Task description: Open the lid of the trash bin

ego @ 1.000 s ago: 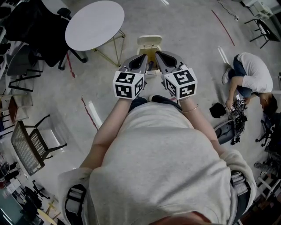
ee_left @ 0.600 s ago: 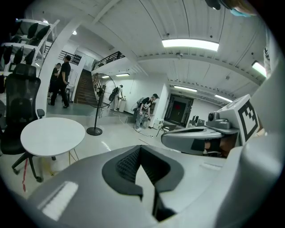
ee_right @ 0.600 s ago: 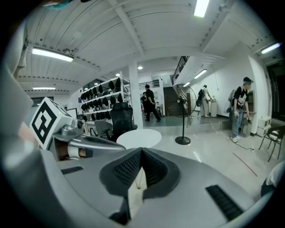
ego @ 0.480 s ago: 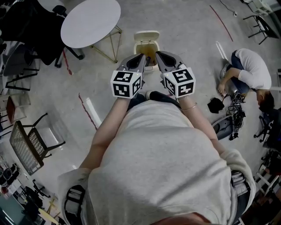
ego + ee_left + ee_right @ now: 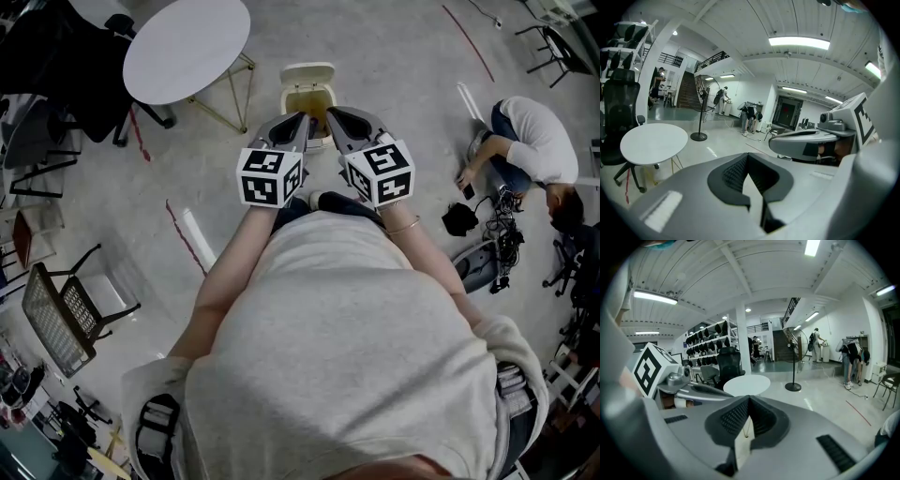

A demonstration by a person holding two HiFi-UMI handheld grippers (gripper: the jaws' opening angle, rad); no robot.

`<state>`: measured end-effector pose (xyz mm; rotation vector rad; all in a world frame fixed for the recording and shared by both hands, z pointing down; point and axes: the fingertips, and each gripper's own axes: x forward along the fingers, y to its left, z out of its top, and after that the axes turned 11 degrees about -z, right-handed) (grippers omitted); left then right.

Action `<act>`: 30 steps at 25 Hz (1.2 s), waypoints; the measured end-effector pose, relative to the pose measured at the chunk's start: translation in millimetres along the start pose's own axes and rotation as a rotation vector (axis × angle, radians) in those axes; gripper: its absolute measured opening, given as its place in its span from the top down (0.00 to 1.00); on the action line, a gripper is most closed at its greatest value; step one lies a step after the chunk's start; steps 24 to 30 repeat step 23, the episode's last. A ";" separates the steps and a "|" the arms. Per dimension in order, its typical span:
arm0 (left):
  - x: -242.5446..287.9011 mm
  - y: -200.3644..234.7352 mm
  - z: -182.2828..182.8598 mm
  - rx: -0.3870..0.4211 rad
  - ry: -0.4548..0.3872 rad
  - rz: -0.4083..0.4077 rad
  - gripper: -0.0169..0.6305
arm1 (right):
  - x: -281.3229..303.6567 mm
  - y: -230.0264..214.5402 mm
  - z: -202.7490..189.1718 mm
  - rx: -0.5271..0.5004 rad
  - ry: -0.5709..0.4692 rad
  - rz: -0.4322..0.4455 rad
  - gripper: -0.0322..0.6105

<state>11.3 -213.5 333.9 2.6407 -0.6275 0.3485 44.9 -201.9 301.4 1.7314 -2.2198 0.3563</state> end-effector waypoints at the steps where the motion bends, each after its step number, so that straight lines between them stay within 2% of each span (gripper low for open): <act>1: 1.4 -0.1 -0.7 0.001 0.003 -0.001 0.97 | 0.4 -0.8 0.2 0.001 0.000 0.001 0.94; 30: 2.7 2.7 -3.0 -0.025 0.008 -0.012 0.97 | 2.8 -1.7 -3.4 -0.010 0.019 0.006 0.94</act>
